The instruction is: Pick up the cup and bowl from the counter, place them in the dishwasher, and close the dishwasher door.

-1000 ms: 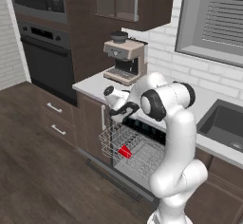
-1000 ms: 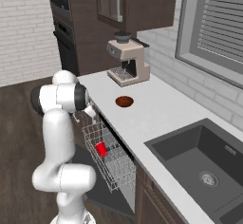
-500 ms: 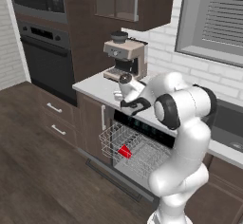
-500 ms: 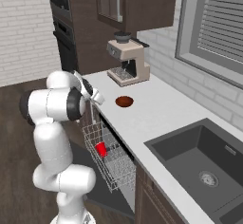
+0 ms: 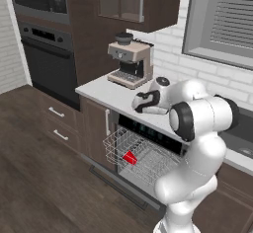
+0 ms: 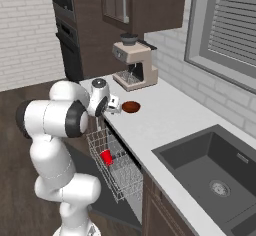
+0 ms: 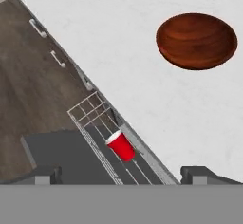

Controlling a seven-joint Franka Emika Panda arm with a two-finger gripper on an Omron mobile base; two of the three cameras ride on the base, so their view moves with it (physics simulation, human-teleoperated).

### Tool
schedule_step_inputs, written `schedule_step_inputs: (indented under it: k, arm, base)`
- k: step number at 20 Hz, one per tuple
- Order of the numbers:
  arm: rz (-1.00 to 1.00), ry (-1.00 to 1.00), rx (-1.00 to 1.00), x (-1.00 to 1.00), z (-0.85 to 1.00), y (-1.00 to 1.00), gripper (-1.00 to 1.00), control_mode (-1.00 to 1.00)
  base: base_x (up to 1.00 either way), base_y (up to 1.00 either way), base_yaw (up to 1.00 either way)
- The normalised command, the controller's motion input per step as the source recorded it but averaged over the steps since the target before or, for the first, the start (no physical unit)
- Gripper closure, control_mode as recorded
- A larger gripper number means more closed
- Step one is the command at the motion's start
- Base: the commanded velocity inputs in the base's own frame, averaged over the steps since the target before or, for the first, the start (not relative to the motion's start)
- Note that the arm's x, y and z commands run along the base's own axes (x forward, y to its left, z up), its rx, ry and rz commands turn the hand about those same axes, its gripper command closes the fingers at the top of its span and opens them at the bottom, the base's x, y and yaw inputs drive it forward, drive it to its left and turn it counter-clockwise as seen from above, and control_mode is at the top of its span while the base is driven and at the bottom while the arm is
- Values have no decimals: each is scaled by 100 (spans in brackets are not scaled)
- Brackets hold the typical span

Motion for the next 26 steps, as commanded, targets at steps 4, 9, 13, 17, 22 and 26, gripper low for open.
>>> schedule_step_inputs:
  k: [4,9,13,17,22,26]
  arm:
    - [9,36,-12,3,53,-37,-100,-100]
    - [2,9,-5,-20,100,-11,-100,-100]
    - [0,2,-3,-5,8,-6,-100,-100]
    - [5,2,-3,-10,-24,-23,-100,-100]
    - [11,17,-16,46,-3,-9,-100,-100]
    - [14,9,-9,39,0,0,-100,-100]
  base:
    - [0,0,0]
    - [0,0,0]
    - [0,0,0]
    - [0,0,0]
    - [0,0,0]
    - [0,0,0]
